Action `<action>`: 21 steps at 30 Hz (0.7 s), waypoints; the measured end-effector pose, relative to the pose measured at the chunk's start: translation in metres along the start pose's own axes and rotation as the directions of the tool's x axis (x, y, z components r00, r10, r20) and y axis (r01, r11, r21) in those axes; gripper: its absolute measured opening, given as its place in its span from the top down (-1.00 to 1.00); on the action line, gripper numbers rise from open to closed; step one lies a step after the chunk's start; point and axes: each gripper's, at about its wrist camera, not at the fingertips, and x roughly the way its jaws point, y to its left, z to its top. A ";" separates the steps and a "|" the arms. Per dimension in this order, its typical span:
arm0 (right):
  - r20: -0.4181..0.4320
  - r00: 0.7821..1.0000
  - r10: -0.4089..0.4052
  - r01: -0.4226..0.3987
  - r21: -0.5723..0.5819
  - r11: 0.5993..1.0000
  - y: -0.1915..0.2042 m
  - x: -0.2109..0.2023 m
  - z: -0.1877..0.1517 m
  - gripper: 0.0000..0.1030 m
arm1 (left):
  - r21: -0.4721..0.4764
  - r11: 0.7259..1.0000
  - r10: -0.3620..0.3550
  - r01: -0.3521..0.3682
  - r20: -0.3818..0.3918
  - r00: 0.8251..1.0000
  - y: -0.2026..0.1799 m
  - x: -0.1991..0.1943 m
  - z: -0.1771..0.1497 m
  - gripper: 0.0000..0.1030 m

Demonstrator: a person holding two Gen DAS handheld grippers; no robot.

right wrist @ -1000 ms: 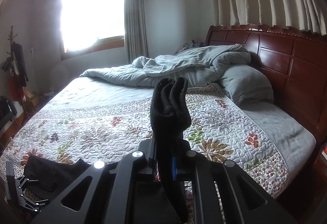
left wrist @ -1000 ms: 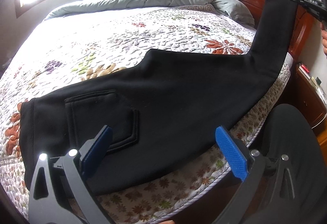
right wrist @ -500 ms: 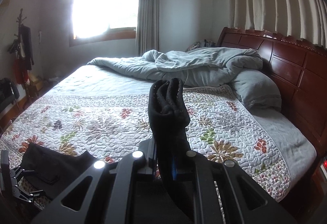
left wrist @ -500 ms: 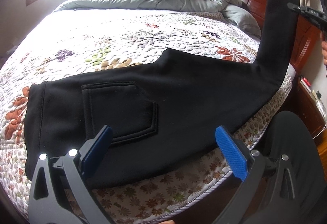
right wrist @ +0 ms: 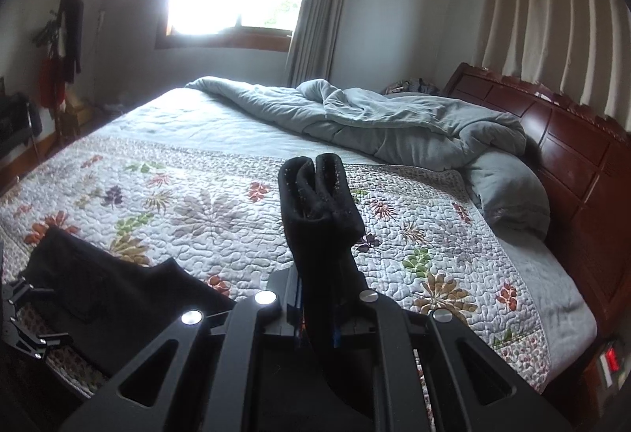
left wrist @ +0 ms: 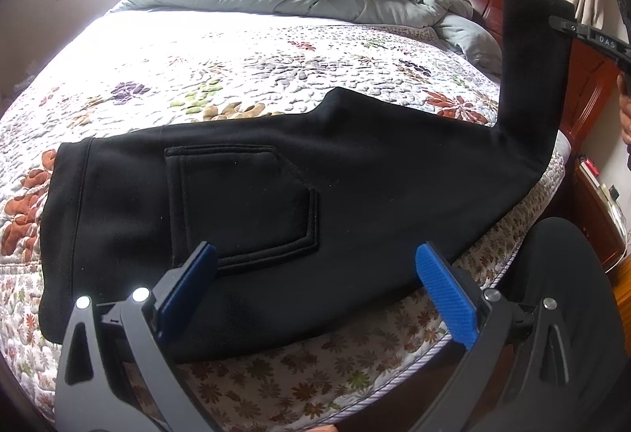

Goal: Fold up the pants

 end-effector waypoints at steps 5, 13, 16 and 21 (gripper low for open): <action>-0.029 1.000 -0.004 0.002 -0.082 0.997 0.024 0.011 -0.005 0.80 | -0.005 1.000 -0.007 0.007 0.003 1.000 0.001 0.001 0.000 -0.94; -0.087 0.996 -0.011 -0.009 -0.228 0.974 0.069 0.033 -0.021 0.80 | -0.021 1.000 -0.017 0.017 0.015 1.000 0.004 -0.001 -0.001 -0.94; -0.105 0.994 -0.008 -0.019 -0.255 0.967 0.079 0.038 -0.026 0.80 | -0.022 1.000 -0.020 0.021 0.018 1.000 0.005 -0.002 -0.001 -0.94; -0.129 0.992 -0.006 -0.031 -0.284 0.958 0.091 0.045 -0.031 0.80 | -0.028 0.999 -0.026 0.027 0.020 0.999 0.006 -0.003 -0.001 -0.94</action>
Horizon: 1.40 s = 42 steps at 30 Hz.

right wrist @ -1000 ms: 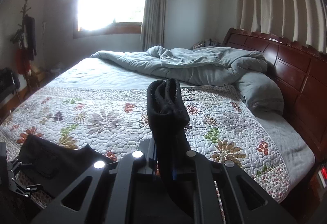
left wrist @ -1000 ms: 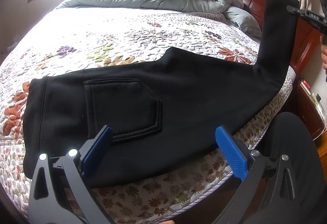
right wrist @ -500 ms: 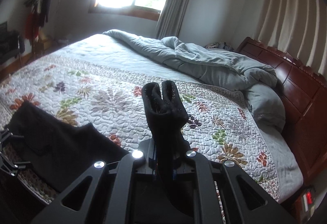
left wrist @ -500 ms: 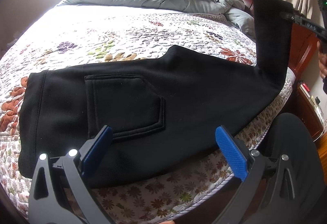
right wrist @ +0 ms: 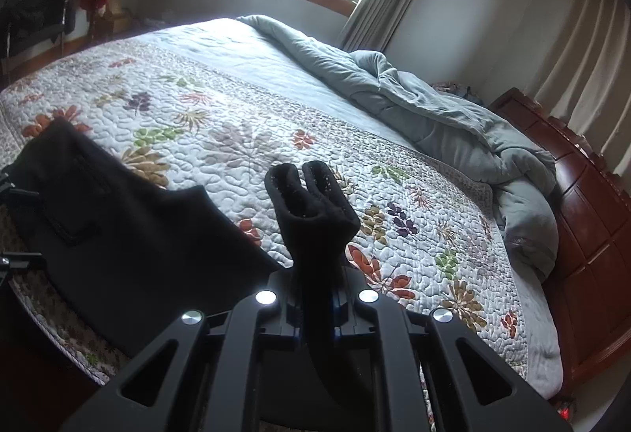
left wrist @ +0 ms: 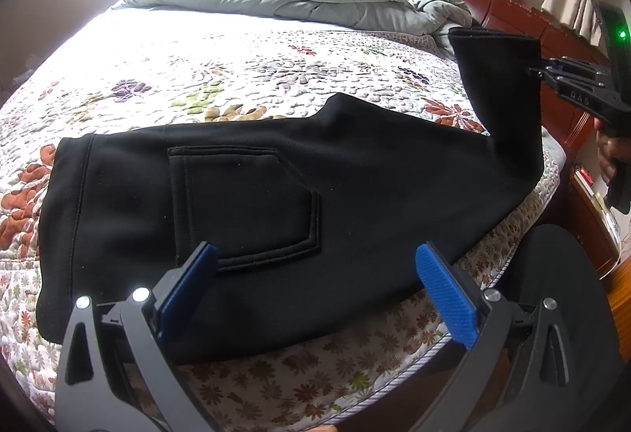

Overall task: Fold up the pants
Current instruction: 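Lower the held leg hem with the right gripper onto the folded pants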

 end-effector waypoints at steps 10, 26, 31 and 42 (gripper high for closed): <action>-0.018 1.000 -0.023 0.021 -0.089 0.996 0.023 0.015 -0.005 0.80 | -0.005 1.000 -0.010 0.010 -0.010 1.000 0.000 0.003 0.000 -0.94; -0.053 0.996 -0.069 0.049 -0.315 0.948 0.079 0.042 -0.031 0.80 | -0.017 1.000 -0.022 0.022 -0.013 1.000 0.004 0.007 0.002 -0.94; -0.025 0.992 -0.124 0.100 -0.450 0.887 0.107 0.047 -0.053 0.80 | -0.020 1.000 -0.021 0.021 -0.008 1.000 0.005 0.005 0.002 -0.94; -0.019 0.991 -0.135 0.099 -0.583 0.807 0.137 0.059 -0.084 0.78 | -0.018 1.000 -0.009 0.009 -0.009 1.000 0.006 0.006 0.001 -0.94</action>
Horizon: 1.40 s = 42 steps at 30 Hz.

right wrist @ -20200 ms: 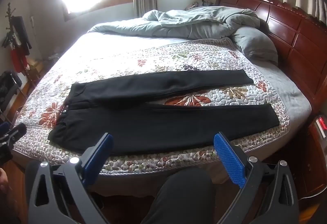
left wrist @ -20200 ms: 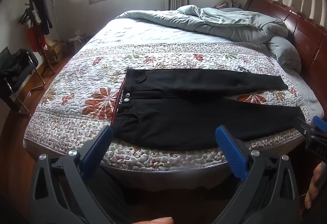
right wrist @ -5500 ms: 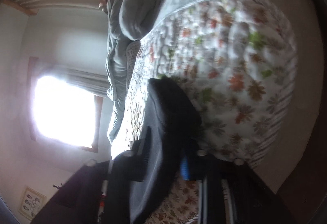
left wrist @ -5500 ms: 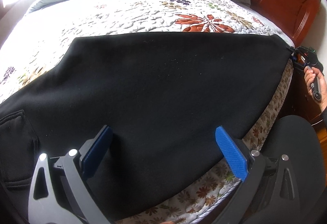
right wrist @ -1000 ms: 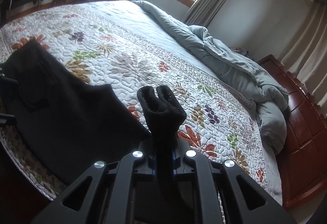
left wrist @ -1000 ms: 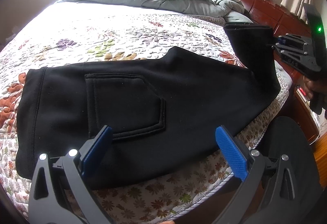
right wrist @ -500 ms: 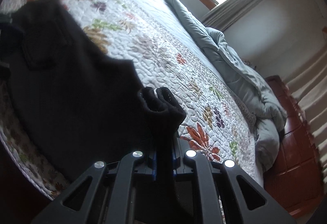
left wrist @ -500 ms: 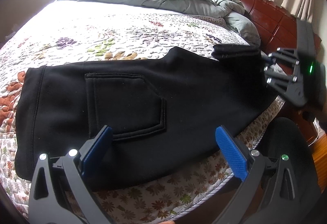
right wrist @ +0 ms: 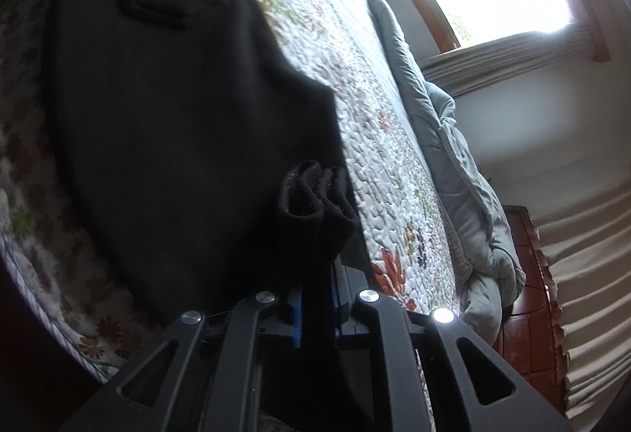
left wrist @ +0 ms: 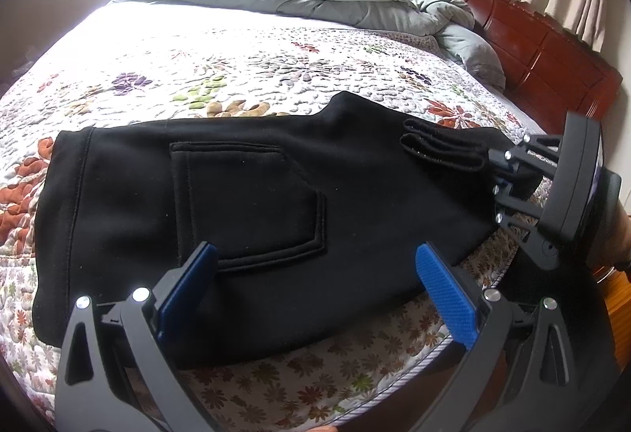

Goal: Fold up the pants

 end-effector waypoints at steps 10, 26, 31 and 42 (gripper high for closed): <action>0.051 0.898 0.437 -0.434 0.260 0.862 -0.042 -0.011 -0.014 0.36 | 0.021 0.999 0.026 -0.025 -0.016 1.000 -0.003 0.006 -0.001 -0.94; 0.110 0.830 0.547 -0.340 0.877 0.340 -0.164 0.084 -0.207 0.34 | -0.058 0.998 0.031 -0.029 0.017 0.999 -0.011 -0.024 0.001 -0.94; 0.129 0.794 0.594 -0.397 0.850 0.346 -0.149 0.089 -0.191 0.26 | -0.145 0.989 0.020 -0.019 0.007 1.000 -0.005 -0.033 -0.006 -0.94; 0.182 0.748 0.639 -0.566 0.679 0.469 -0.126 0.090 -0.065 0.31 | -0.380 0.918 0.099 -0.111 -0.051 0.994 0.019 -0.048 -0.026 -0.94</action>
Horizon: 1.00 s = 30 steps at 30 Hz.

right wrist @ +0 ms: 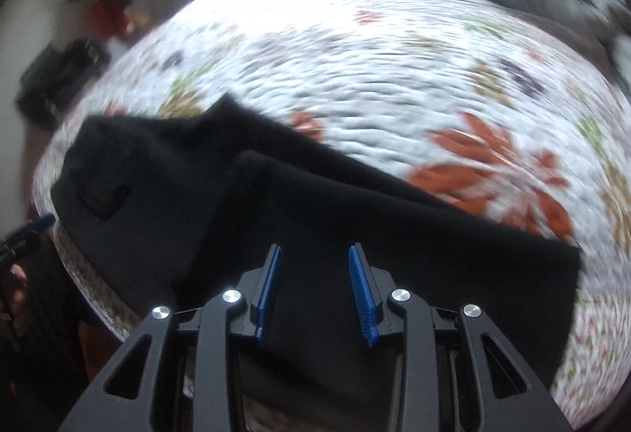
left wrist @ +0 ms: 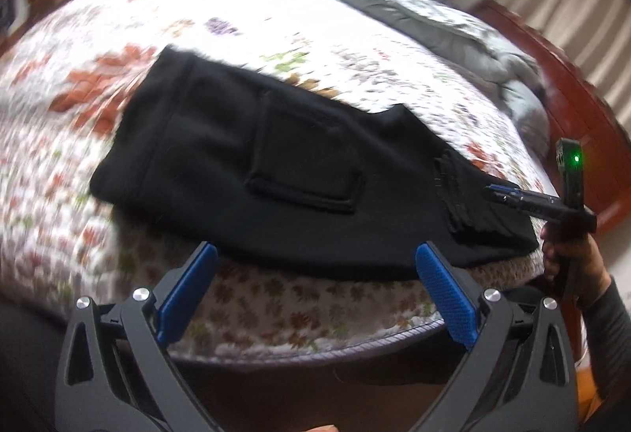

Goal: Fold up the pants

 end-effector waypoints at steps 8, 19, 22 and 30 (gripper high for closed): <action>-0.134 0.991 0.011 -0.033 -0.166 0.986 0.049 0.031 0.010 0.40 | -0.277 0.958 -0.069 0.071 0.017 0.997 0.048 0.000 -0.001 -0.94; -0.355 0.873 0.333 -0.435 -0.263 0.861 0.111 0.024 0.126 -0.14 | -0.560 0.798 -0.180 0.224 0.134 0.974 0.087 -0.002 -0.006 -0.94; -0.427 0.829 0.362 -0.517 -0.335 0.788 0.157 0.041 0.170 -0.41 | -0.636 0.729 -0.196 0.252 0.158 0.968 0.098 0.004 -0.011 -0.94; -0.677 0.643 0.358 -0.715 -0.363 0.598 0.293 0.137 0.240 -0.65 | -0.658 0.715 -0.149 0.235 0.185 0.971 0.114 0.011 0.000 -0.94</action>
